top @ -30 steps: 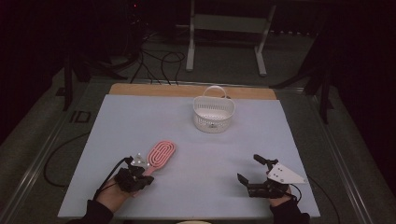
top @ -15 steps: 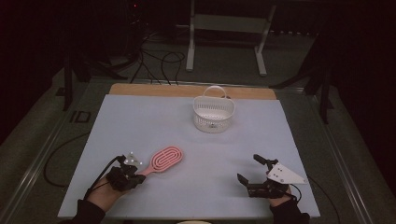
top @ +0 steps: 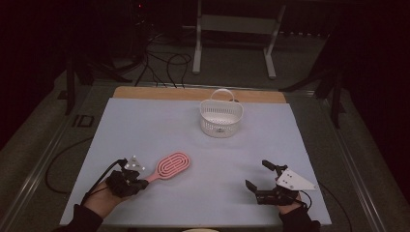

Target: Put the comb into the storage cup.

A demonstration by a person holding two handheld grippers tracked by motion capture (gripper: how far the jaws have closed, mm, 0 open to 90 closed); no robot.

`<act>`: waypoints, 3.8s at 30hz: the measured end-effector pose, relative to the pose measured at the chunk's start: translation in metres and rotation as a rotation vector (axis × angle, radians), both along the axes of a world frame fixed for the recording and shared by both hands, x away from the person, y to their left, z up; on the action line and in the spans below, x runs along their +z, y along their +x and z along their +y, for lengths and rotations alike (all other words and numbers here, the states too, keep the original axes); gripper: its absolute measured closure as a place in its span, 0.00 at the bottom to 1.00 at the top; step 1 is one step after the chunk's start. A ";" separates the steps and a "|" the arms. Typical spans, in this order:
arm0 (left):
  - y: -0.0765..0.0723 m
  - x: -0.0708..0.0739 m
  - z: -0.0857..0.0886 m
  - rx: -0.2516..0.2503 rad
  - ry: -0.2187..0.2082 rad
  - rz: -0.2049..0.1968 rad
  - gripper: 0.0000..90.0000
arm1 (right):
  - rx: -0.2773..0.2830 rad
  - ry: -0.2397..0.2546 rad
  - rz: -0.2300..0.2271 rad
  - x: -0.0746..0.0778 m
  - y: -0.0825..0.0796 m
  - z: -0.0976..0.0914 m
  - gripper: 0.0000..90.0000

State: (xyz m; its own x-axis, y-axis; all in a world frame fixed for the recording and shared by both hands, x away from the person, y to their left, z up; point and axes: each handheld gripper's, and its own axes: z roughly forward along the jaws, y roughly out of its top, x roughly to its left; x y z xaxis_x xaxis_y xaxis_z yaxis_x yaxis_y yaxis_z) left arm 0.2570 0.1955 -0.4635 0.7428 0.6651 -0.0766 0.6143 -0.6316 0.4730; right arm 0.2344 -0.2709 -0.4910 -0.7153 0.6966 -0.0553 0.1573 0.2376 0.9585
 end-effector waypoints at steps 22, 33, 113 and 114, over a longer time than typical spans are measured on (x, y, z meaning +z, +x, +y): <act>0.014 0.013 -0.004 -0.073 0.119 0.013 0.31 | 0.001 0.000 0.001 0.000 0.000 0.000 0.10; 0.022 0.015 -0.009 -0.145 0.116 0.056 0.00 | 0.002 -0.001 0.001 0.000 0.000 0.000 0.10; 0.068 -0.021 -0.059 -0.225 0.383 0.215 0.77 | 0.003 0.006 0.001 0.000 0.000 -0.001 0.10; 0.069 -0.021 -0.058 -0.225 0.379 0.219 0.77 | 0.003 0.008 0.002 0.000 0.000 -0.001 0.10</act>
State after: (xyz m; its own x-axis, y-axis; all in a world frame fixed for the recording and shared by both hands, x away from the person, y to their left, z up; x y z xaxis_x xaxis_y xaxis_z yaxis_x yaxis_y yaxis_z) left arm 0.3261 0.1371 -0.4849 0.8649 0.5010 -0.0309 0.5019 -0.8629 0.0592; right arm 0.2344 -0.2717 -0.4908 -0.7173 0.6951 -0.0487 0.1585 0.2308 0.9600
